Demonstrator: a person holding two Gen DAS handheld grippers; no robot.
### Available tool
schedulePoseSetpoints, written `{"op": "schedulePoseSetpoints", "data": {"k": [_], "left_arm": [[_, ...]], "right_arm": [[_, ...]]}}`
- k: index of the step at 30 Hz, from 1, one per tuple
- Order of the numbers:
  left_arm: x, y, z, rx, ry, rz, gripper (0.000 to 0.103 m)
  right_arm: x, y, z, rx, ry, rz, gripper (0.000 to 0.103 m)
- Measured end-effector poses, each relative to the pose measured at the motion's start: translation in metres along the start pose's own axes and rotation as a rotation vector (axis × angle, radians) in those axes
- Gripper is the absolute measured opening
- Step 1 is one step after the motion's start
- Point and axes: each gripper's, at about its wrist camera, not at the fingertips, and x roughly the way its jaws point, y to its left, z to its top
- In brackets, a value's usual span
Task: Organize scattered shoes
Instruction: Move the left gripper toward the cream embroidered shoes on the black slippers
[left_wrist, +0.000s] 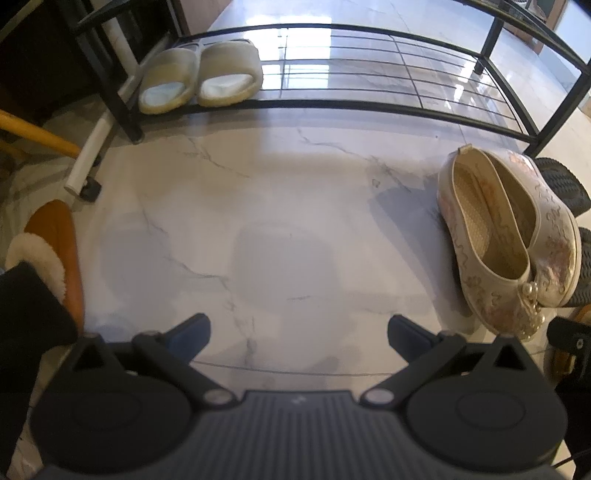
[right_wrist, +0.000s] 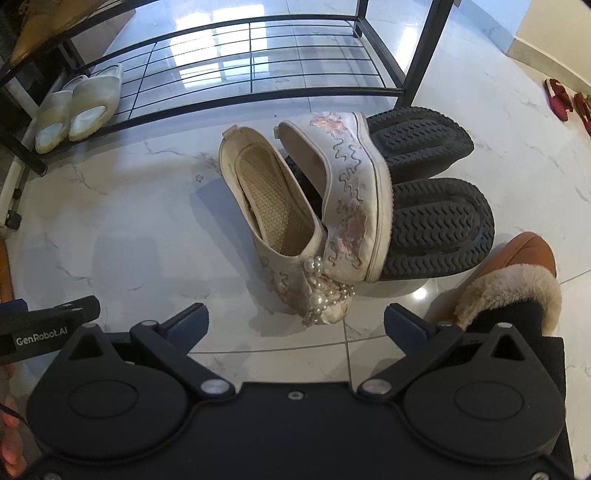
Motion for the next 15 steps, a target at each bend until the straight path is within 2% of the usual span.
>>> {"op": "schedulePoseSetpoints", "data": {"k": [4, 8, 11, 15], "left_arm": [[-0.003, -0.001, 0.0, 0.002, -0.028, 0.002, 0.102], [-0.009, -0.013, 0.004, 0.009, -0.086, -0.016, 0.102], [-0.013, -0.022, 0.008, 0.015, -0.129, -0.03, 0.102], [-0.017, -0.04, 0.013, 0.034, -0.187, -0.062, 0.102]], "right_arm": [[-0.008, 0.007, 0.009, -0.002, -0.035, 0.001, 0.103], [-0.017, 0.012, 0.008, -0.059, -0.089, -0.033, 0.103], [-0.022, 0.006, -0.003, -0.1, -0.117, -0.068, 0.103], [-0.031, -0.013, -0.006, -0.063, -0.142, -0.048, 0.103]]}}
